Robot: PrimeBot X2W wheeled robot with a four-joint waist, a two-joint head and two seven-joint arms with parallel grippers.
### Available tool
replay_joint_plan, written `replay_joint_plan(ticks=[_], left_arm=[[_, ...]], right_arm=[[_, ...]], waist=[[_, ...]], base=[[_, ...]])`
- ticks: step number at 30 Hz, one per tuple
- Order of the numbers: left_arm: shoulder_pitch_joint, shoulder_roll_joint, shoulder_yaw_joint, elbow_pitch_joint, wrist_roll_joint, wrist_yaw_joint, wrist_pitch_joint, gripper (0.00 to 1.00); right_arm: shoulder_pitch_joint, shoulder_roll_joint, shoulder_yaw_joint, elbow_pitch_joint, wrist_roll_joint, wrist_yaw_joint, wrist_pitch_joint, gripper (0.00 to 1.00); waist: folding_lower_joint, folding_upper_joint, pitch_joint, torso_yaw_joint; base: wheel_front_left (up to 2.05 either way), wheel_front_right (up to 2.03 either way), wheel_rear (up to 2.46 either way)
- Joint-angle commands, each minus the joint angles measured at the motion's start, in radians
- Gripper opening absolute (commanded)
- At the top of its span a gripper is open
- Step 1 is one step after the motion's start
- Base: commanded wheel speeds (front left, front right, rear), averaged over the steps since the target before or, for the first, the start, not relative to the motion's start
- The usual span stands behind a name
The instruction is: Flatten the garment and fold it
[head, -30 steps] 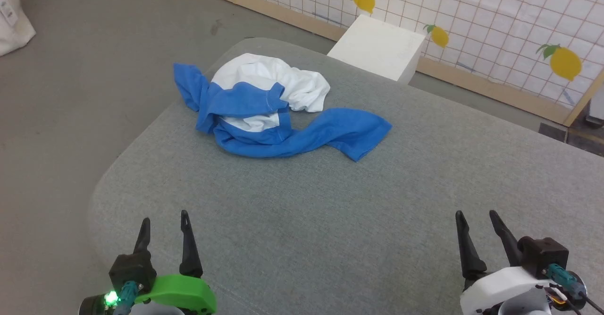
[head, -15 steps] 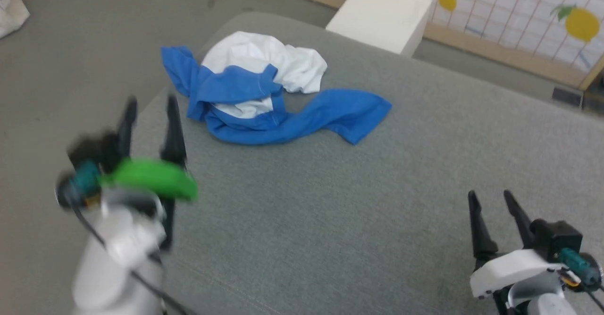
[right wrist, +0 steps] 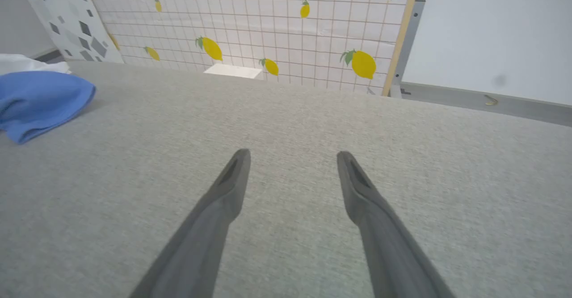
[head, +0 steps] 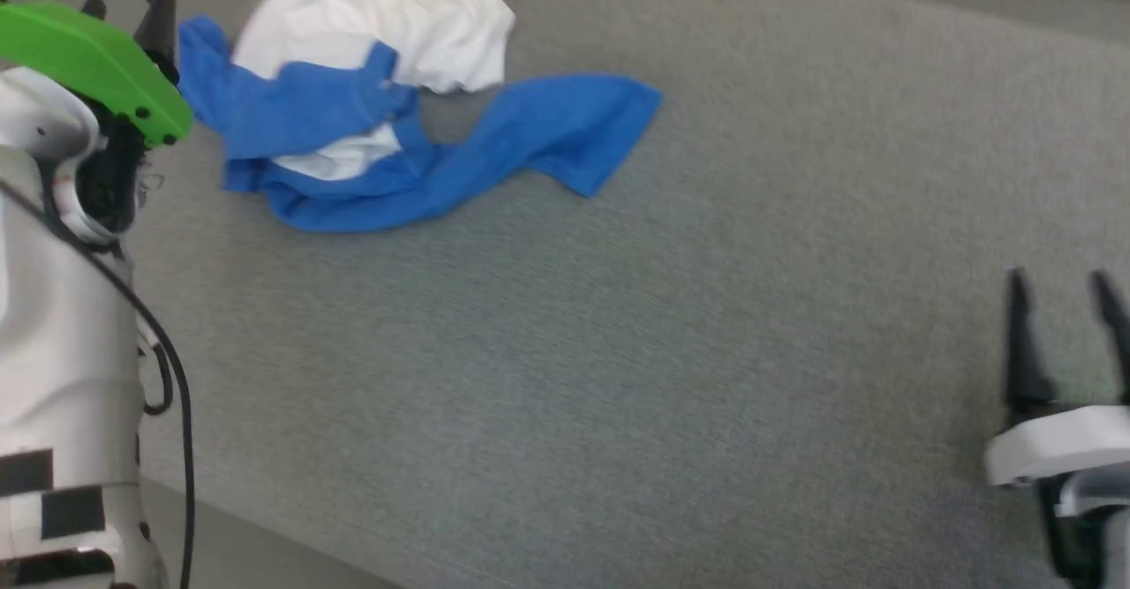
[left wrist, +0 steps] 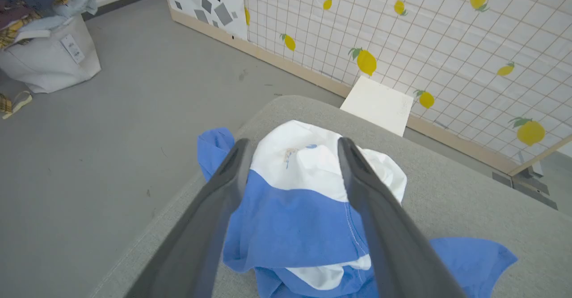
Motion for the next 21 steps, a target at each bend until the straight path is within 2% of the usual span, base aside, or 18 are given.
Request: replay_joint_plan(ticks=[1, 8, 15, 18, 21], left_arm=[[-0.022, 0.009, 0.0, 0.011, -0.004, 0.015, 0.033, 1.0], [-0.071, 0.026, -0.01, 0.051, -0.015, 0.08, 0.213, 1.0], [-0.046, 0.028, -0.034, 0.115, -0.011, 0.149, 0.377, 1.0], [-0.028, 0.008, -0.043, 0.126, -0.022, 0.161, 0.42, 1.0], [-0.009, -0.02, -0.048, 0.133, -0.041, 0.147, 0.42, 1.0]], right_arm=[[-0.009, -0.013, -0.024, -0.024, -0.008, -0.001, 0.006, 1.0], [0.004, -0.061, -0.14, -0.149, 0.001, -0.001, 0.043, 1.0], [0.032, -0.082, -0.173, -0.208, 0.018, -0.001, 0.067, 1.0], [0.041, -0.085, -0.18, -0.223, 0.021, -0.001, 0.074, 1.0], [0.042, -0.088, -0.178, -0.234, 0.022, -0.001, 0.083, 1.0]], waist=[[-0.0001, 0.0, 0.149, -0.102], [-0.0001, 0.0, 0.265, -0.127], [-0.0001, 0.0, 0.311, -0.122], [-0.0001, 0.0, 0.322, -0.111], [-0.0001, 0.0, 0.324, -0.104]], base=[[0.0, 0.0, 0.0], [0.0, 0.0, 0.0], [0.0, 0.0, 0.0], [0.0, 0.0, 0.0], [0.0, 0.0, 0.0]])
